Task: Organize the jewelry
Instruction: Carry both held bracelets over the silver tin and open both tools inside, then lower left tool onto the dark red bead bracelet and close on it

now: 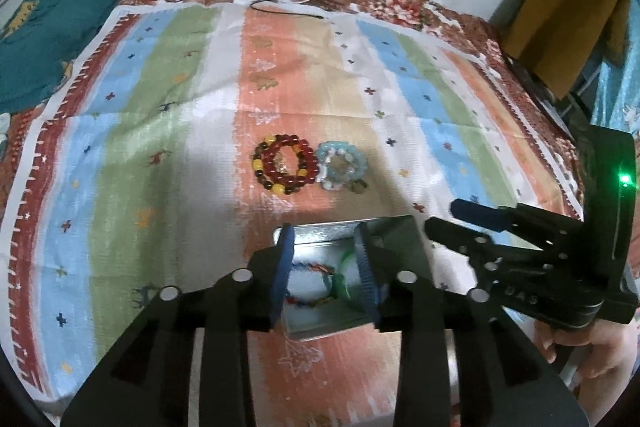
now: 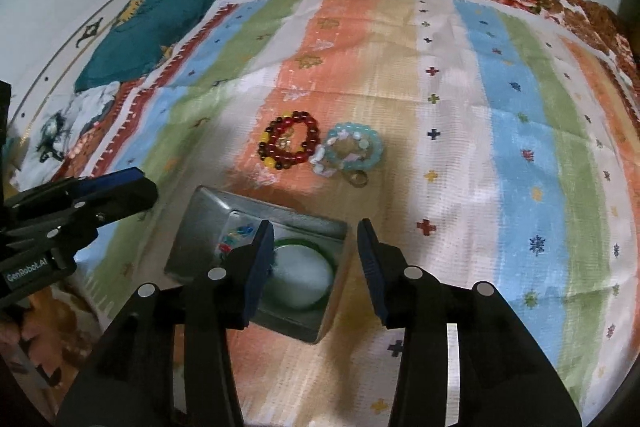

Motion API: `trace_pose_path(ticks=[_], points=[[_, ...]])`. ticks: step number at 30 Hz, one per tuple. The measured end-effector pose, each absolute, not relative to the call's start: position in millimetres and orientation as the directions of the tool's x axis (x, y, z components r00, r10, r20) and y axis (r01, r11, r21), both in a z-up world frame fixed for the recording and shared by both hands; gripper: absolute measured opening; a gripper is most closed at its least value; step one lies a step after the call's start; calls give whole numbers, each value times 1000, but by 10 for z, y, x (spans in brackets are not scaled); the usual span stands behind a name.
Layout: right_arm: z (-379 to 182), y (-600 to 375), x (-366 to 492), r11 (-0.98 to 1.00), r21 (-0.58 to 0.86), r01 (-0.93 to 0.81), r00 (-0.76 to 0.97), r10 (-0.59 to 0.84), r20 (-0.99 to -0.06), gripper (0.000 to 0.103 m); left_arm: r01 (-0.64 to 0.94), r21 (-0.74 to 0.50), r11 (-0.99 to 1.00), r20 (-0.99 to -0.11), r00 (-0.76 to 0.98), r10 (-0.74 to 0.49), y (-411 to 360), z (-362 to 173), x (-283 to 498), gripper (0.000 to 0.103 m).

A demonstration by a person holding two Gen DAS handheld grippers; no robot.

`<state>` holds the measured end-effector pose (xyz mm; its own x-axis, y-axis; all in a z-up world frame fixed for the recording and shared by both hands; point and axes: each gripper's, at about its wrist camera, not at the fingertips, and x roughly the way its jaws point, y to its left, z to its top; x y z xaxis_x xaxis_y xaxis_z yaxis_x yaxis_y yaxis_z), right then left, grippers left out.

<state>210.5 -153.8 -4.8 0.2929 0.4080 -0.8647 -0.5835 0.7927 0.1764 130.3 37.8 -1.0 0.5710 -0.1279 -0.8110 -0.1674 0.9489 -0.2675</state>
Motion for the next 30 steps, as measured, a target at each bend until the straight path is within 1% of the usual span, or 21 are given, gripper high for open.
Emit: trace_pose_path(ticks=[1,3,4,5,8,14,16,21,30], points=[[-49,-1548,2125,797,178,-577,295,407,-865,50,-176,-264,948,-814,569,-121,399,-25,1315,41],[-49,-1556,2168,804,177,-568,302,403,-864,53,-190,-249,950,-819,565,-102,438,-41,1348,50],[-48,-1560,2192,808,179,-561,304,403,-863,57,-196,-242,950,-821,563,-93,457,-50,1366,51],[-49,-1566,2215,811,183,-556,306,404,-862,59,-203,-239,950,-823,562,-87,477,-57,1380,53],[-48,-1568,2274,818,187,-544,311,404,-861,61,-218,-236,947,-827,557,-78,532,-81,1416,57],[-74,-1518,2346,822,168,-544,317,387,-866,67,-232,-222,947,-836,545,-63,594,-148,1519,61],[-88,-1514,2375,827,163,-538,321,380,-868,69,-232,-221,947,-836,546,-61,602,-162,1565,64],[-126,-1507,2485,839,175,-515,317,376,-870,73,-235,-223,946,-834,549,-60,645,-189,1648,67],[-234,-1459,2667,848,175,-500,300,359,-884,73,-230,-213,950,-851,522,-64,724,-330,1843,68]])
